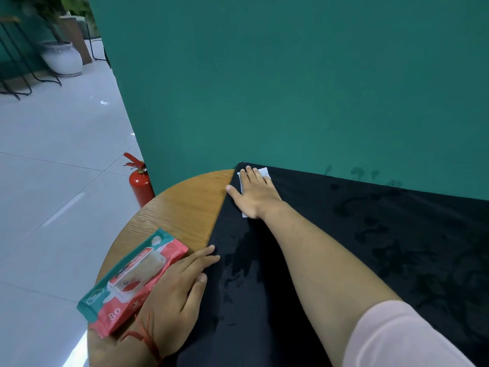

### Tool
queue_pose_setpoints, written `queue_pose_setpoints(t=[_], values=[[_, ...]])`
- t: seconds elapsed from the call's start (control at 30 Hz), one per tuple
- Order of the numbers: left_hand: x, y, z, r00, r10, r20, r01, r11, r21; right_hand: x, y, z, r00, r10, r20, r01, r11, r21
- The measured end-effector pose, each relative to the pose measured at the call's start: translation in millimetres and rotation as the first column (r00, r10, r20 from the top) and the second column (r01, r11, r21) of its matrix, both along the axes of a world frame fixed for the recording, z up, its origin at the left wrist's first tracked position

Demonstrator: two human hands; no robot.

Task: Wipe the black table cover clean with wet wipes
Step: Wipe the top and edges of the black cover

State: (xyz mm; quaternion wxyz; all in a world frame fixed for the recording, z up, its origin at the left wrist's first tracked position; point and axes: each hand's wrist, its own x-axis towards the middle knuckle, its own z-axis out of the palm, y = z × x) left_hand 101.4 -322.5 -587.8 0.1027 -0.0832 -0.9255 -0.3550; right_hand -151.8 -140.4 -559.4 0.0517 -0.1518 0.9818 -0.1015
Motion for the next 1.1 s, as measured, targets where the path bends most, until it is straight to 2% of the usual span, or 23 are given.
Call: queue_pose_setpoints(t=[0.37, 0.53, 0.6, 0.87, 0.97, 1.1], values=[[0.4, 0.6, 3.6, 1.000, 0.001, -0.009, -0.001, 1.000, 0.007, 34.1, 6.9, -10.1, 0.998, -0.058, -0.017, 0.058, 0.998, -0.033], [0.8, 3.1, 5.1, 1.000, 0.002, 0.000, -0.002, 1.000, 0.001, 46.1, 9.1, -8.6, 0.978, -0.095, -0.186, 0.087, 0.995, -0.055], [1.1, 2.7, 5.7, 1.000, 0.005, 0.006, -0.005, 1.000, -0.001, 44.3, 7.7, -7.4, 0.977, -0.084, -0.198, 0.078, 0.996, -0.038], [2.1, 2.3, 6.4, 1.000, 0.005, 0.010, -0.005, 1.000, 0.001, 18.2, 1.6, 12.1, 0.998, -0.058, 0.029, 0.056, 0.997, 0.054], [2.1, 1.8, 5.4, 1.000, 0.002, 0.011, -0.002, 1.000, 0.003, 7.2, -1.7, 26.4, 0.992, -0.058, 0.111, 0.040, 0.987, 0.154], [2.0, 1.8, 5.7, 1.000, 0.005, 0.014, -0.005, 1.000, 0.006, 0.4, -4.5, 33.0, 0.996, -0.051, 0.078, 0.032, 0.973, 0.229]])
